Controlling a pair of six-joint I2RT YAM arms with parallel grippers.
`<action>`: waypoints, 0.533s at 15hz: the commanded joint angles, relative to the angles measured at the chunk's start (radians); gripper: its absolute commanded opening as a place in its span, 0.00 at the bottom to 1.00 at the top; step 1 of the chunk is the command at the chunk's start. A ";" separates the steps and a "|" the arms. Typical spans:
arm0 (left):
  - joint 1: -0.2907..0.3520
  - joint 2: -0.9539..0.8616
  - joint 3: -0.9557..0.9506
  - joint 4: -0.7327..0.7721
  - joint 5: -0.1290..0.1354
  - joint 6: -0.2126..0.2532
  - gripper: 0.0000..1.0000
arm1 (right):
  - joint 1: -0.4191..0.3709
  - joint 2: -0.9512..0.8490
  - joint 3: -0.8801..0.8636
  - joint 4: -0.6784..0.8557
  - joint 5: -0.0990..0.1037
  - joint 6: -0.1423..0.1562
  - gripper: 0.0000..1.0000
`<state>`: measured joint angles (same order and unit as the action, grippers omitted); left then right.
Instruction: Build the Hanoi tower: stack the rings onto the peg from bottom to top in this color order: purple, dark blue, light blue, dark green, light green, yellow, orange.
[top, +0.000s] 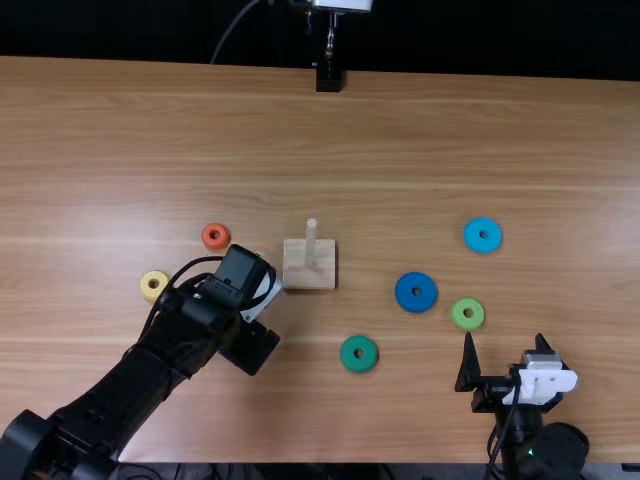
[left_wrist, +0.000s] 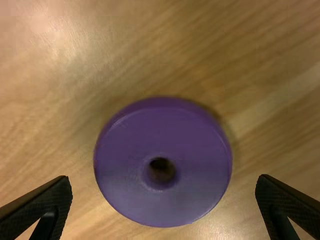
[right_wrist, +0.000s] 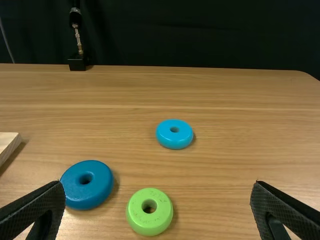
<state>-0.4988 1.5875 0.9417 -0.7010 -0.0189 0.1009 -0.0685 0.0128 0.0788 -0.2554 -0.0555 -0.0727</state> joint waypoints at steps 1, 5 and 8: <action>-0.014 0.012 -0.020 0.003 0.004 0.011 1.00 | -0.014 -0.013 -0.065 -0.073 0.004 0.003 1.00; -0.014 0.045 -0.043 0.003 0.010 0.013 1.00 | -0.014 -0.013 -0.065 -0.073 0.004 0.003 1.00; -0.015 0.048 -0.041 0.003 0.010 0.013 1.00 | -0.014 -0.013 -0.065 -0.073 0.004 0.003 1.00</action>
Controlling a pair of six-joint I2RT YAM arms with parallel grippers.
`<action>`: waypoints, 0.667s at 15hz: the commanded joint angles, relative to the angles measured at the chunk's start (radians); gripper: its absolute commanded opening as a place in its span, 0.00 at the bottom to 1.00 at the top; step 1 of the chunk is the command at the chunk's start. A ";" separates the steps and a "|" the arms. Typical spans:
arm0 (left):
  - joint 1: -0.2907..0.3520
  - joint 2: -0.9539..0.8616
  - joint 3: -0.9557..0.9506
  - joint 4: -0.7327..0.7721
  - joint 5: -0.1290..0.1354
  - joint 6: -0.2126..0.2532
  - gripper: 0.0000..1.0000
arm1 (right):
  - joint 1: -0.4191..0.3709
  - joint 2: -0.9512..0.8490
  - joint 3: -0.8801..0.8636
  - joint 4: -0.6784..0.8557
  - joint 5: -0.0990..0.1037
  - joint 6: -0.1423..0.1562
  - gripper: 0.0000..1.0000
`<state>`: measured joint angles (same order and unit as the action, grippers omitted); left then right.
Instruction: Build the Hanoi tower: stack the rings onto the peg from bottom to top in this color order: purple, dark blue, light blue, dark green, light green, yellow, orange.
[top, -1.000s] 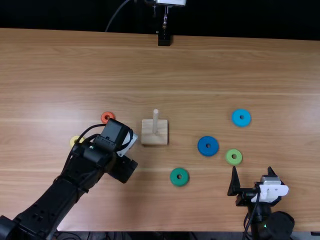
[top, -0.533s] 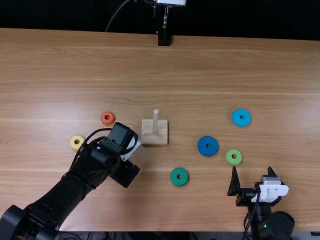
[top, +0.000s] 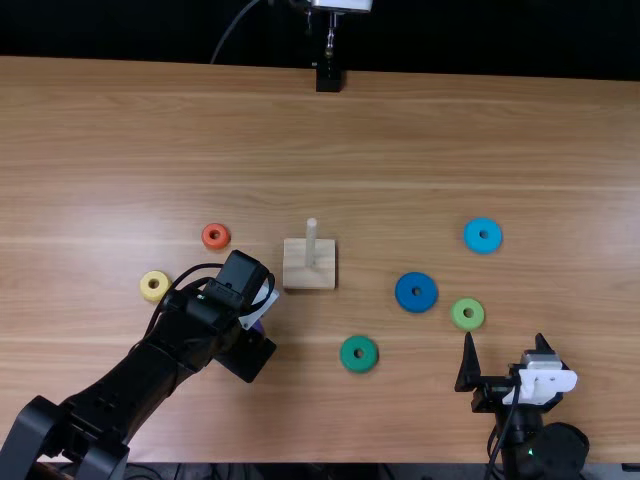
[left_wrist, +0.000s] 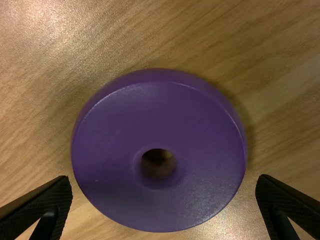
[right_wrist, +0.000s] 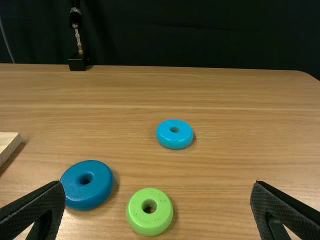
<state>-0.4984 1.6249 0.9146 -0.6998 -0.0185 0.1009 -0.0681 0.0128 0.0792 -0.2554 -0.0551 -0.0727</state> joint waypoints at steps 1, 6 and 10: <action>-0.015 0.010 -0.013 0.004 0.009 0.013 1.00 | -0.015 -0.013 -0.065 -0.073 0.004 0.003 1.00; -0.015 0.036 -0.002 0.008 0.031 0.013 1.00 | -0.015 -0.013 -0.065 -0.073 0.004 0.003 1.00; -0.015 0.050 -0.003 0.133 0.035 0.011 1.00 | -0.015 -0.013 -0.065 -0.073 0.004 0.003 1.00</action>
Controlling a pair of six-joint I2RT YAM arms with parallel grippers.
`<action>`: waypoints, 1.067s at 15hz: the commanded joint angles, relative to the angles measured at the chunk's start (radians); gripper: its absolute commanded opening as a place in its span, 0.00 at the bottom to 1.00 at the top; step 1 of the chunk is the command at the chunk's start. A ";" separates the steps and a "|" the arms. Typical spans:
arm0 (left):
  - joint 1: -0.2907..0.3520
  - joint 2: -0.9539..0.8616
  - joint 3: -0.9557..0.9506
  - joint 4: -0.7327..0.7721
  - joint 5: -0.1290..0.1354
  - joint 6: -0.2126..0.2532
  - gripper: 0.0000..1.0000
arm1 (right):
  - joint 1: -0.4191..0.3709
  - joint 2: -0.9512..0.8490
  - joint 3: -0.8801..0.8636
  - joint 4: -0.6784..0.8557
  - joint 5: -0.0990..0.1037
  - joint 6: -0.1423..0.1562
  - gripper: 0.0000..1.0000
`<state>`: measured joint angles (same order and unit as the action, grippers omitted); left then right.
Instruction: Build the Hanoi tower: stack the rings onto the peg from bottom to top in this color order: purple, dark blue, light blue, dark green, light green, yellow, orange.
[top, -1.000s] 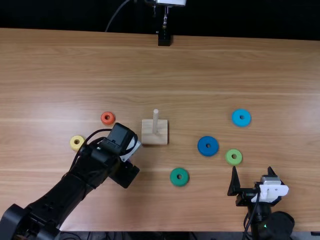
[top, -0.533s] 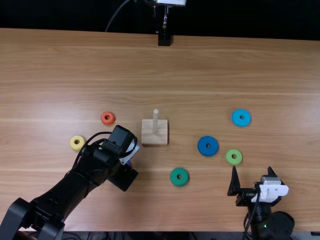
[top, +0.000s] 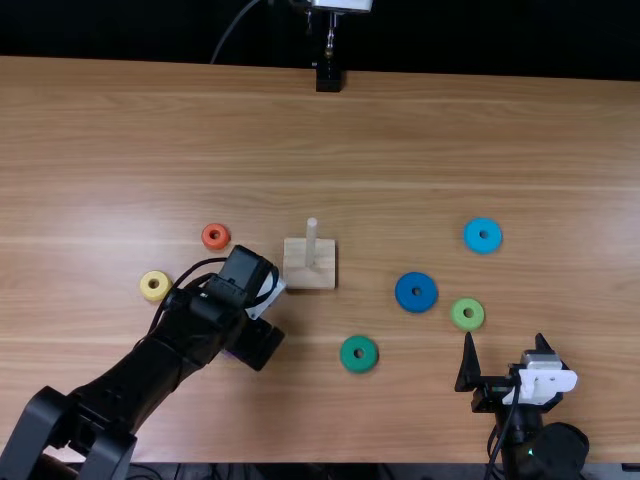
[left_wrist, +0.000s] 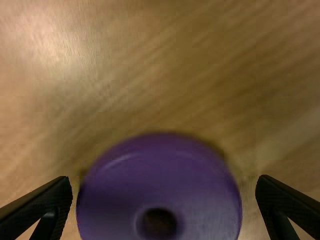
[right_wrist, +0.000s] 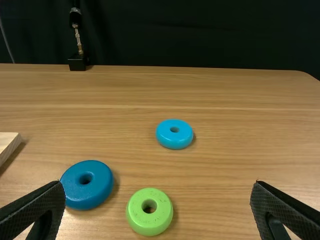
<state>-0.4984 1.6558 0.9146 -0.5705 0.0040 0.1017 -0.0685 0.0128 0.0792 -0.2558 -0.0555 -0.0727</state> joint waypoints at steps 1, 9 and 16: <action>-0.015 0.019 -0.003 0.004 0.013 0.011 1.00 | -0.014 -0.013 -0.065 -0.073 0.004 0.003 1.00; -0.011 0.018 -0.014 -0.009 0.014 0.012 1.00 | -0.014 -0.013 -0.065 -0.073 0.004 0.003 1.00; -0.009 0.010 -0.017 -0.022 0.016 0.009 0.44 | -0.014 -0.013 -0.065 -0.073 0.004 0.003 1.00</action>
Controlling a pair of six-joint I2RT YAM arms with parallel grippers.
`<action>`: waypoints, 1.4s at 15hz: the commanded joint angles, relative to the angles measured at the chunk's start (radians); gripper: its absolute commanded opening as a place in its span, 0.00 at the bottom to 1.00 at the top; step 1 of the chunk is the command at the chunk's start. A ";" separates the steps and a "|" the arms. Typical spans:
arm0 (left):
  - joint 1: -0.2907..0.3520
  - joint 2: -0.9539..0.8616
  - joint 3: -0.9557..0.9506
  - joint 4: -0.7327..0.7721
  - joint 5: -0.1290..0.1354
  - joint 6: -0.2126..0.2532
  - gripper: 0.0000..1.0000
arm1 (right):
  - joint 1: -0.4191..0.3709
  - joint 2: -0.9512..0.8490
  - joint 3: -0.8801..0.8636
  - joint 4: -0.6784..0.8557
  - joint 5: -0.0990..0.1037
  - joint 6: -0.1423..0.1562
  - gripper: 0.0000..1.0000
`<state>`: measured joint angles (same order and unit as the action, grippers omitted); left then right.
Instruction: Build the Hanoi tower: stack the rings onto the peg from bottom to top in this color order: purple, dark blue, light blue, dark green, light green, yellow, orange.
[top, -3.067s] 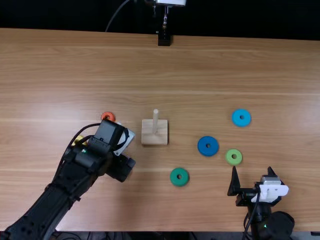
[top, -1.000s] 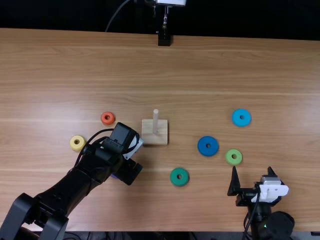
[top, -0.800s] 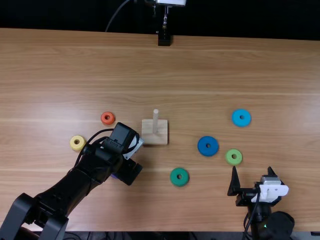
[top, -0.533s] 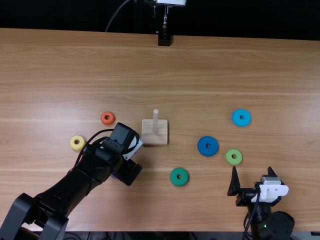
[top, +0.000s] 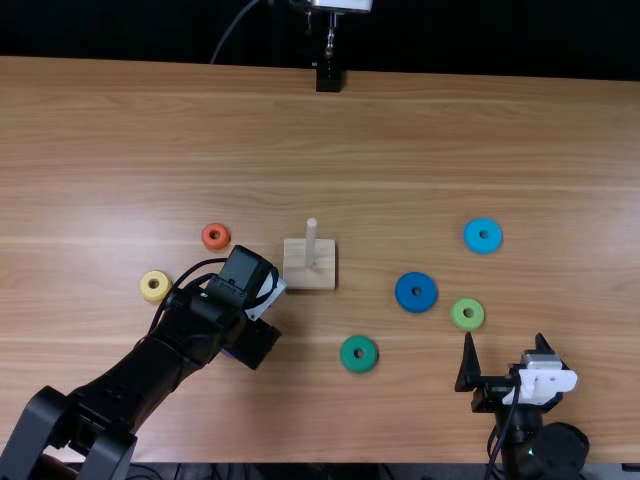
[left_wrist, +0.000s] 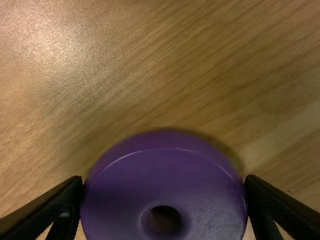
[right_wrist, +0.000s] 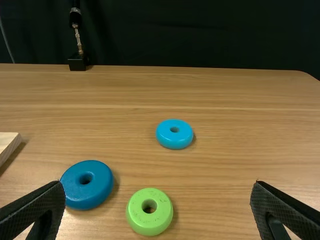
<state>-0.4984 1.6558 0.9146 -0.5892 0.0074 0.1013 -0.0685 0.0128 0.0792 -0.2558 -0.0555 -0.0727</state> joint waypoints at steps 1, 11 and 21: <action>-0.009 0.010 -0.017 -0.022 0.013 0.009 0.36 | -0.014 -0.013 -0.065 -0.073 0.004 0.003 1.00; 0.001 -0.025 0.351 -0.484 -0.009 0.011 0.12 | -0.014 -0.013 -0.065 -0.073 0.004 0.003 1.00; 0.011 0.196 1.061 -0.826 -0.006 -0.007 0.12 | -0.014 -0.013 -0.065 -0.073 0.004 0.003 1.00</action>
<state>-0.4957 1.8362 1.9381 -1.4139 0.0017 0.1001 -0.0685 0.0128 0.0792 -0.2558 -0.0555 -0.0727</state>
